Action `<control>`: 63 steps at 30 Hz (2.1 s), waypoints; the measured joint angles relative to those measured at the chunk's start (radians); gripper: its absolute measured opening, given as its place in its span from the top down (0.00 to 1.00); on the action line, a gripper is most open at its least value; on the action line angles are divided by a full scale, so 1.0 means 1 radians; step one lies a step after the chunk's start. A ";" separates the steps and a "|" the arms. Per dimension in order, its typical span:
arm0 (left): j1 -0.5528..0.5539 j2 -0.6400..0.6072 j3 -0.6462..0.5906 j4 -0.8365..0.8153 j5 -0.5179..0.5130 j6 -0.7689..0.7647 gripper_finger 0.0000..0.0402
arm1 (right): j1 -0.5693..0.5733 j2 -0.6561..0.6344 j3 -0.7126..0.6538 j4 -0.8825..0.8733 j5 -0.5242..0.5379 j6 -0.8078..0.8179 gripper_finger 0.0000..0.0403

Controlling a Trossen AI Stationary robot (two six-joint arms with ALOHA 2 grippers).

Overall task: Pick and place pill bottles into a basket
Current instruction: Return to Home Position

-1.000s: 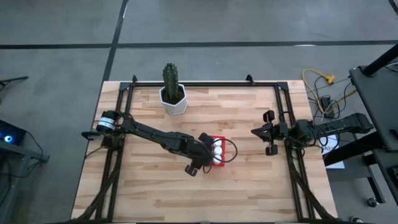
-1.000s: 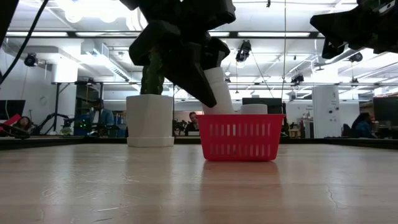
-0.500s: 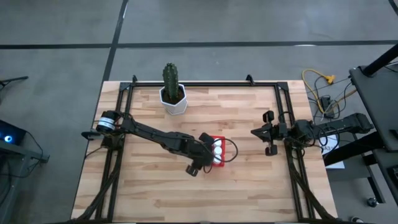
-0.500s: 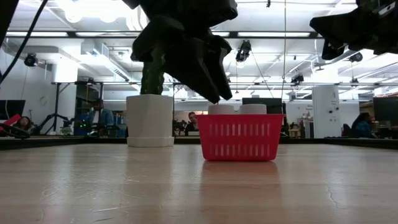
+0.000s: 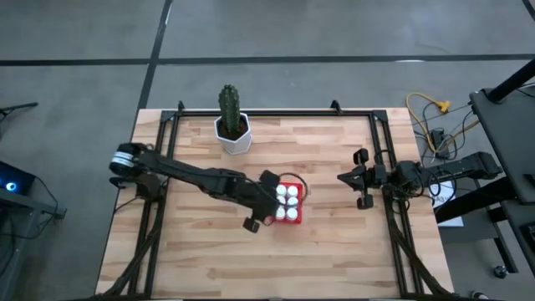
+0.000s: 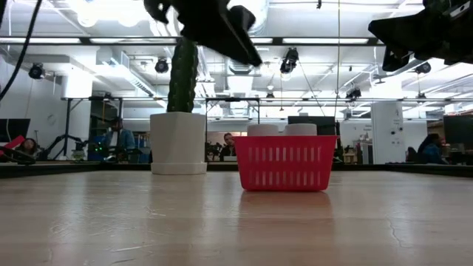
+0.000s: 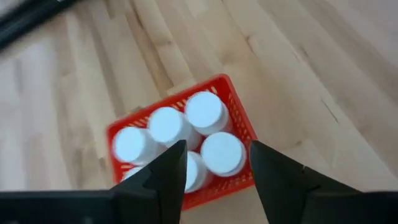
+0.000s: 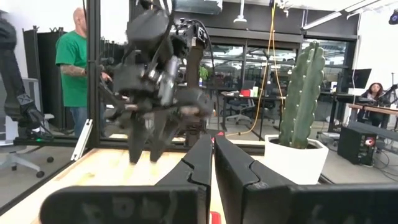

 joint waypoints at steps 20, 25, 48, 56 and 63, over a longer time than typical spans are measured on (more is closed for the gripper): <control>0.107 -0.809 -0.893 0.902 0.025 -0.006 0.68 | 0.000 0.000 0.000 0.001 0.000 -0.005 0.98; 0.119 -0.962 -1.050 1.128 0.063 -0.019 0.68 | 0.000 0.000 0.000 0.001 0.000 -0.005 0.98; 0.119 -1.464 -1.214 1.000 0.115 -0.010 0.68 | 0.000 0.001 0.000 -0.021 0.000 -0.010 0.98; 0.118 -1.674 -1.319 1.000 0.144 -0.018 0.68 | 0.000 0.000 0.000 -0.021 0.000 -0.024 0.98; 0.118 -1.660 -1.353 1.036 0.150 -0.026 0.68 | 0.000 0.001 0.000 -0.022 0.001 -0.024 0.98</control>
